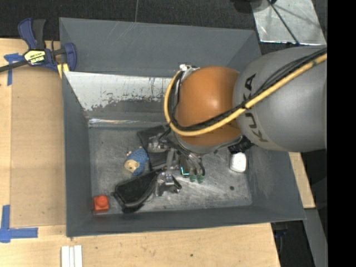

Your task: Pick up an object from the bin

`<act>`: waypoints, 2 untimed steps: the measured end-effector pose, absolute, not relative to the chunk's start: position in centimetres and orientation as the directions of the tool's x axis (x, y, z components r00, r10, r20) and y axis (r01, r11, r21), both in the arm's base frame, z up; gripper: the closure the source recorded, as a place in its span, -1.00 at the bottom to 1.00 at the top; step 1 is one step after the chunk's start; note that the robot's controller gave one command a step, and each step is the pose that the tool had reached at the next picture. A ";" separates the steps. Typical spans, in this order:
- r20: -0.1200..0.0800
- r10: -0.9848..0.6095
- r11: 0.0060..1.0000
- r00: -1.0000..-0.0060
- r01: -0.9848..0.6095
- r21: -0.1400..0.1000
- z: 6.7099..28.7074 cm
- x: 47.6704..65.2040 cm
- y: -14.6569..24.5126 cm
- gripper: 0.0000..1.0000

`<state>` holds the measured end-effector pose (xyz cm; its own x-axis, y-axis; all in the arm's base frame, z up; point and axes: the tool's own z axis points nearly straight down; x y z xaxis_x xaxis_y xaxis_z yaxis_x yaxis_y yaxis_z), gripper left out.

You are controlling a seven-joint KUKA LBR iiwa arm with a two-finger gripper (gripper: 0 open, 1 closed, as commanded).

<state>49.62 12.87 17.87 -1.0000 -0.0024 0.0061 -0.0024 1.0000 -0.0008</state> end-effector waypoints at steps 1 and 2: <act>-0.008 -0.218 0.976 -0.976 -0.218 -0.001 9.7 51.7 11.8 -1.00; 0.003 -0.219 0.976 -0.976 -0.219 -0.004 9.6 51.6 11.6 1.00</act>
Offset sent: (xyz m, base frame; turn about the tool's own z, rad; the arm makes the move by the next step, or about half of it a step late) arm 0.0193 -0.0121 -0.1087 -0.2344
